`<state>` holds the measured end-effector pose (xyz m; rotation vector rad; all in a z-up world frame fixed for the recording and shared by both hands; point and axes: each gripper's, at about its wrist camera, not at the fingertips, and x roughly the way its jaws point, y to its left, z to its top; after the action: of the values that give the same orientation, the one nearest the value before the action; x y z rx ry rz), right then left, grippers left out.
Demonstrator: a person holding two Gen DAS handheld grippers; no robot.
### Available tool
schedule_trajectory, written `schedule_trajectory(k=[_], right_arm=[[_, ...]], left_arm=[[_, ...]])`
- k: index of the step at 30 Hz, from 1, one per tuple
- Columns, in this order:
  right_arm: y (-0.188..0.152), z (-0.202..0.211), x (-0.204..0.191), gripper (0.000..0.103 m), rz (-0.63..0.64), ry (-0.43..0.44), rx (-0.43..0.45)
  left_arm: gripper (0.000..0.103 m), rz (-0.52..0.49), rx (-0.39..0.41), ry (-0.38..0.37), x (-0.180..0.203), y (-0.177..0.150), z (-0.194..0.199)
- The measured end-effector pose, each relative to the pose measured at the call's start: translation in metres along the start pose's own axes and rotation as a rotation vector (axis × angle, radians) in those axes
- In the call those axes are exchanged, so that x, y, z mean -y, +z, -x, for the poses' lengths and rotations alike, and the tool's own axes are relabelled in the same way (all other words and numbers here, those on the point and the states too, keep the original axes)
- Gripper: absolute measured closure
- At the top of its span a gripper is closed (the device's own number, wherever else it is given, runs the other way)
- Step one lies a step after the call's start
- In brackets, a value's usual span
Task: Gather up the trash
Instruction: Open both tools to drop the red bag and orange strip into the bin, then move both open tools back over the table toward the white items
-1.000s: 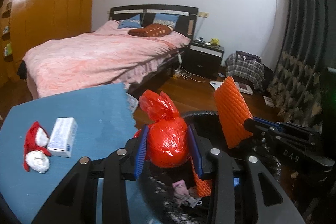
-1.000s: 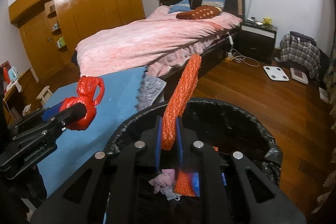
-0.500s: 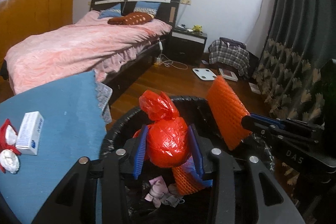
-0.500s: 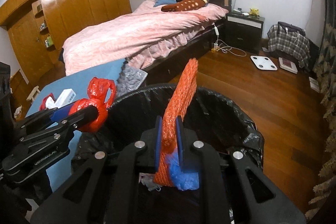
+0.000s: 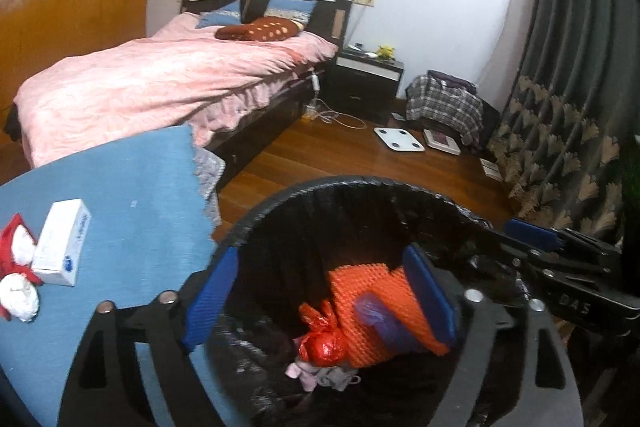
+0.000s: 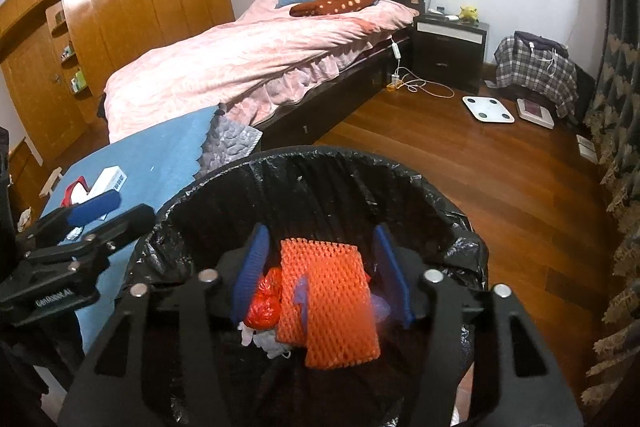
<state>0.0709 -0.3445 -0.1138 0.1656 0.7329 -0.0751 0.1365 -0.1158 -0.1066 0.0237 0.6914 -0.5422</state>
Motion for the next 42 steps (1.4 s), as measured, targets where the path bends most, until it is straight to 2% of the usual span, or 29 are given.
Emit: schedule_trajectory(k=[1,2,3,6,11,20,31,37,42], right_arm=[[0.001,0.001,-0.002,0.029,0.002,-0.002,0.007],[0.001,0.003,-0.003,0.017,0.002,-0.008,0.017],[0.001,0.005,-0.006,0.012,0.004,-0.014,0.031],[0.004,0.008,-0.014,0.007,0.013,-0.010,0.056],[0.011,0.007,-0.031,0.007,0.030,0.010,0.070],[0.027,-0.004,-0.090,0.006,0.080,0.095,0.091],[0.042,-0.033,-0.172,0.006,0.162,0.202,0.087],[0.043,-0.052,-0.211,0.006,0.206,0.246,0.080],[0.042,-0.070,-0.237,0.006,0.231,0.263,0.069]], left_arm=[[0.015,0.006,0.004,0.013,-0.004,0.000,0.003],[0.012,0.011,0.008,0.032,-0.009,0.001,0.006],[0.010,0.017,0.015,0.050,-0.015,0.002,0.010],[0.006,0.032,0.031,0.088,-0.030,0.002,0.020],[0.006,0.068,0.060,0.170,-0.060,0.001,0.038],[0.006,0.132,0.107,0.315,-0.121,-0.006,0.077],[0.006,0.194,0.101,0.470,-0.188,-0.031,0.100],[0.006,0.237,0.088,0.517,-0.220,-0.045,0.103],[0.008,0.250,0.072,0.526,-0.234,-0.051,0.095]])
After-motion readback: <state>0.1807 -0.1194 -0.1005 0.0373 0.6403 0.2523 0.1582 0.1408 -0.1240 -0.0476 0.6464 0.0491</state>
